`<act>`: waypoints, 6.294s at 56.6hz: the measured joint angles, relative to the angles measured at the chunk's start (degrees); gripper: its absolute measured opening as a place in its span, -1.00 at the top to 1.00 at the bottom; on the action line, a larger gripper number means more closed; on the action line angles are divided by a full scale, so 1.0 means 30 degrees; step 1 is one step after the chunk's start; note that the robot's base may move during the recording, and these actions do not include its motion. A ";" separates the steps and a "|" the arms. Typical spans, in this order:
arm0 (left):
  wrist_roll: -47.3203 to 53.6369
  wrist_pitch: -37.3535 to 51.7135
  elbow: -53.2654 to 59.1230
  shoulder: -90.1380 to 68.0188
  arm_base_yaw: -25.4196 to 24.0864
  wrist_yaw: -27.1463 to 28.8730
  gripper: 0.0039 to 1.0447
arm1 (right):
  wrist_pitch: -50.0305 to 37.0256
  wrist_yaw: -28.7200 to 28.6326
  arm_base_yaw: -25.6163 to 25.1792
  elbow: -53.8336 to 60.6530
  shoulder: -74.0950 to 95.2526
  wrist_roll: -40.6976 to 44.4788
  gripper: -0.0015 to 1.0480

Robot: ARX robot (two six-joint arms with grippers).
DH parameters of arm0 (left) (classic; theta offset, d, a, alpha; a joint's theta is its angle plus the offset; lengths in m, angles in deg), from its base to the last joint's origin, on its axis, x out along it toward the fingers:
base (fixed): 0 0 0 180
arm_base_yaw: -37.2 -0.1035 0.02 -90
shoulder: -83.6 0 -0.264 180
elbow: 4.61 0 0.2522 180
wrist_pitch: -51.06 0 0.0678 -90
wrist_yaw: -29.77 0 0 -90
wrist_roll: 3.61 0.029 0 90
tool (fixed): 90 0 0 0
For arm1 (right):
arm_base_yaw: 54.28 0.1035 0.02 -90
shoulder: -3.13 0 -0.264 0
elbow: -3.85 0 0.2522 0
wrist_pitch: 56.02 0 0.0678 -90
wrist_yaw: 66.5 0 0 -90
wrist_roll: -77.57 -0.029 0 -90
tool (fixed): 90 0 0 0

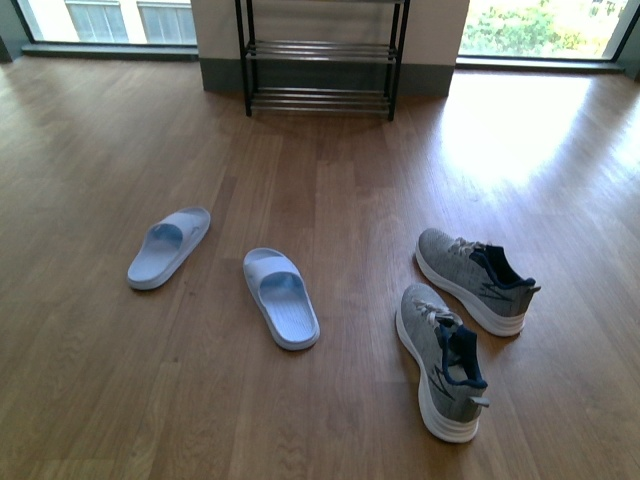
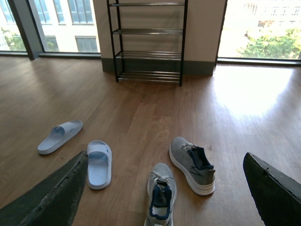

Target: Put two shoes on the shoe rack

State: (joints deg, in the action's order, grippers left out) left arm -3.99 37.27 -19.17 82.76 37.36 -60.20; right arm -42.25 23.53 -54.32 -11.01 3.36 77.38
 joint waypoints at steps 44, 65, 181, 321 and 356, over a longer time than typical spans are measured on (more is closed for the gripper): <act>0.0000 0.0000 0.0000 -0.0007 0.0000 0.0000 -0.83 | 0.0000 0.0000 0.0000 0.0000 0.0000 0.0000 -0.82; 0.0000 0.0000 0.0000 -0.0007 0.0000 0.0000 -0.83 | 0.0000 0.0000 0.0000 0.0000 0.0000 0.0000 -0.82; 0.0000 0.0000 0.0000 -0.0007 0.0000 0.0000 -0.83 | 0.0000 0.0000 0.0000 0.0000 -0.0007 0.0000 -0.82; 0.0000 0.0000 0.0000 0.0000 0.0000 0.0000 -0.83 | -1.1191 -0.1938 -0.5960 -1.6779 5.2078 0.5479 -0.82; 0.0000 0.0000 0.0000 -0.0007 0.0000 0.0000 -0.83 | -1.0637 -0.5508 -0.5238 -1.2451 4.6788 0.3832 -0.82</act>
State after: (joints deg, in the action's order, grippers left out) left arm -3.99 37.27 -19.17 82.74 37.36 -60.20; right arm -74.16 7.01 -70.03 -48.36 143.72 88.88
